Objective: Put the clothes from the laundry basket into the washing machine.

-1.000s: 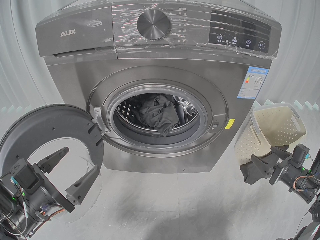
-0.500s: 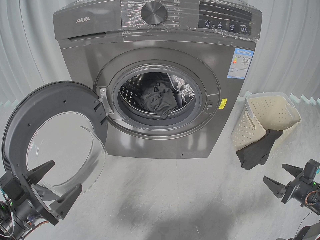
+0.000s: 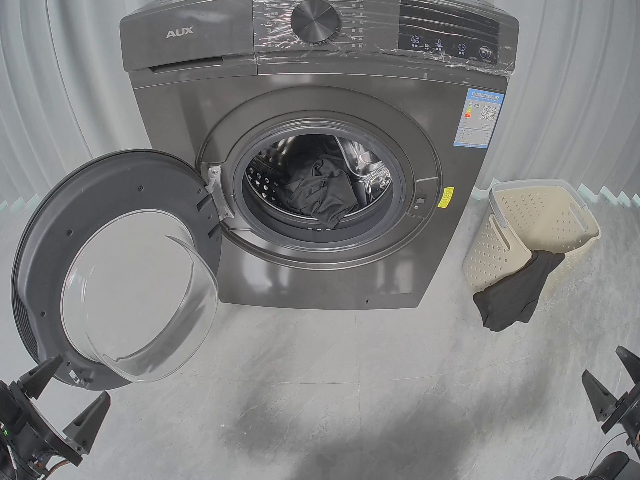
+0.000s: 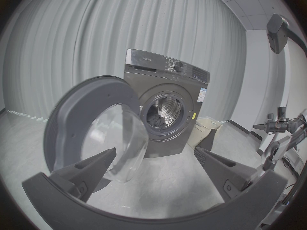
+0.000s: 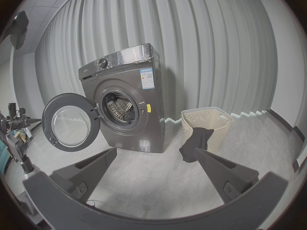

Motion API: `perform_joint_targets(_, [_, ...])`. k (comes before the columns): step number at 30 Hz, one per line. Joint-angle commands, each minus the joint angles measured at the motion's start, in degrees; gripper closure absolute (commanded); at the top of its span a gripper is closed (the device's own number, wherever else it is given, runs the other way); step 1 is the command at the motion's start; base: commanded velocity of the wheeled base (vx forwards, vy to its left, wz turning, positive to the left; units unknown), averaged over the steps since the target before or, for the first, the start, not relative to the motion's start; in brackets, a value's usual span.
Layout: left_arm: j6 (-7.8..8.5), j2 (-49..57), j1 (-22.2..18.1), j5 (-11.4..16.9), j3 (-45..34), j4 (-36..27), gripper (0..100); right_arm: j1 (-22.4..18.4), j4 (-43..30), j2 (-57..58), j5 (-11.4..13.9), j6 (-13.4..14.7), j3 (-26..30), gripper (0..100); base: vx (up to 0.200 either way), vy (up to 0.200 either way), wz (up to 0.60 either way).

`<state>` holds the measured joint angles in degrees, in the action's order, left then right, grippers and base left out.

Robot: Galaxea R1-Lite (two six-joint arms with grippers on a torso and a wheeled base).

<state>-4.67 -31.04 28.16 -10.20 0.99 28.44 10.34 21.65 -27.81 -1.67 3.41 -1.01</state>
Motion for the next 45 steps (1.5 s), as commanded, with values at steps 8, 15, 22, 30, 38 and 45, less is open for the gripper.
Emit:
perform_joint_targets(8, [2.82, 18.5, -16.1, 4.8, -1.0, -13.2, 0, -6.9, -17.5, 23.6, 0.3, -1.5, 1.0, 0, 0.0, -0.175, 0.0])
perform_joint_targets(15, [7.92, 25.9, -20.7, 9.1, -1.0, -23.5, 0, -11.0, -21.6, 27.7, 2.6, -5.1, 1.0, 0, 0.0, 0.0, 0.0])
perform_joint_targets(22, [5.28, 25.9, -21.4, 8.1, -1.0, -24.1, 0, -10.7, -21.9, 27.8, 2.0, -3.9, 1.0, 0, 0.0, 0.0, 0.0])
perform_joint_targets(30, [7.57, 31.0, -28.3, 11.9, -1.0, -24.2, 0, -10.7, -21.9, 27.8, 2.1, -4.1, 1.0, 0, 0.0, 0.0, 0.0])
perform_joint_targets(38, [3.88, 31.0, -28.2, 12.0, -0.7, -25.2, 0, -10.7, -21.9, 27.8, 2.1, -4.1, 1.0, 0, 0.0, -0.1, 0.0])
perform_joint_targets(45, [2.21, 31.0, -28.2, 12.8, -0.7, -25.3, 0, -10.7, -21.9, 27.8, 2.1, -4.1, 1.0, 0, 0.0, -0.2, 0.0])
